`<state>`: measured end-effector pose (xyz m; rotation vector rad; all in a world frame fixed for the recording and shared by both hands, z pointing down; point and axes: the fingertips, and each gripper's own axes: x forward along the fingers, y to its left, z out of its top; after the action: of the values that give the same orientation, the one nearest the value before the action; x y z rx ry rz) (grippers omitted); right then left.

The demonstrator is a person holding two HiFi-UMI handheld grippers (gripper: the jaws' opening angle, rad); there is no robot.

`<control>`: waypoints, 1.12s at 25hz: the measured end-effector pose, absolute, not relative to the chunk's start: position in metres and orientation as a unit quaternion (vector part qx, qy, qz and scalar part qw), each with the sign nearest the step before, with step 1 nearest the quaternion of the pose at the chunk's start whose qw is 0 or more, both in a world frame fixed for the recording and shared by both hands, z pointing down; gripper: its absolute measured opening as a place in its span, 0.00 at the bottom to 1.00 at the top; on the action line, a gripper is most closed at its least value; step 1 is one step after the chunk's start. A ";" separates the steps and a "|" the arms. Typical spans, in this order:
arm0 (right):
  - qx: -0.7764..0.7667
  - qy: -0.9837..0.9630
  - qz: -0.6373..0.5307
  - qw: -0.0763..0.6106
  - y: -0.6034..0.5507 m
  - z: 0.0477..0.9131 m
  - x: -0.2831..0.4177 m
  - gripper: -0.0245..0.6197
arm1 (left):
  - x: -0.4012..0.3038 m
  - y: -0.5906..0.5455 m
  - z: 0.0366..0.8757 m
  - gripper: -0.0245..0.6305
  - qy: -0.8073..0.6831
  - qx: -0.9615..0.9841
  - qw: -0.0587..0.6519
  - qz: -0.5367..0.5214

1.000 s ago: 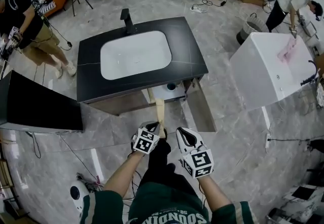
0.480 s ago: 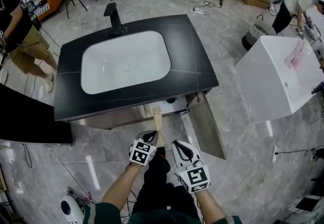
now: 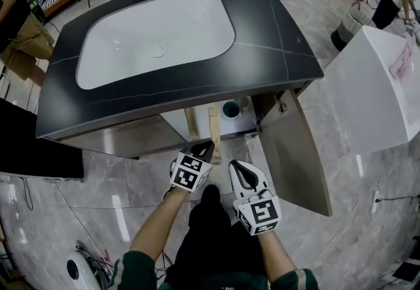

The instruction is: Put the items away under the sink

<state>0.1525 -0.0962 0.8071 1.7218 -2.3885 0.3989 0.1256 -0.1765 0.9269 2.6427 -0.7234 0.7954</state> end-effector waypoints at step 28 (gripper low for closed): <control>0.612 -0.777 0.122 0.083 -0.097 0.960 0.220 0.10 | 0.152 -0.316 1.147 0.05 -0.347 0.842 0.195 0.363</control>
<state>0.2196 -0.0972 0.9603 1.8286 -2.3192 0.3648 0.1522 -0.3164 1.1474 2.3615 -0.9730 1.0187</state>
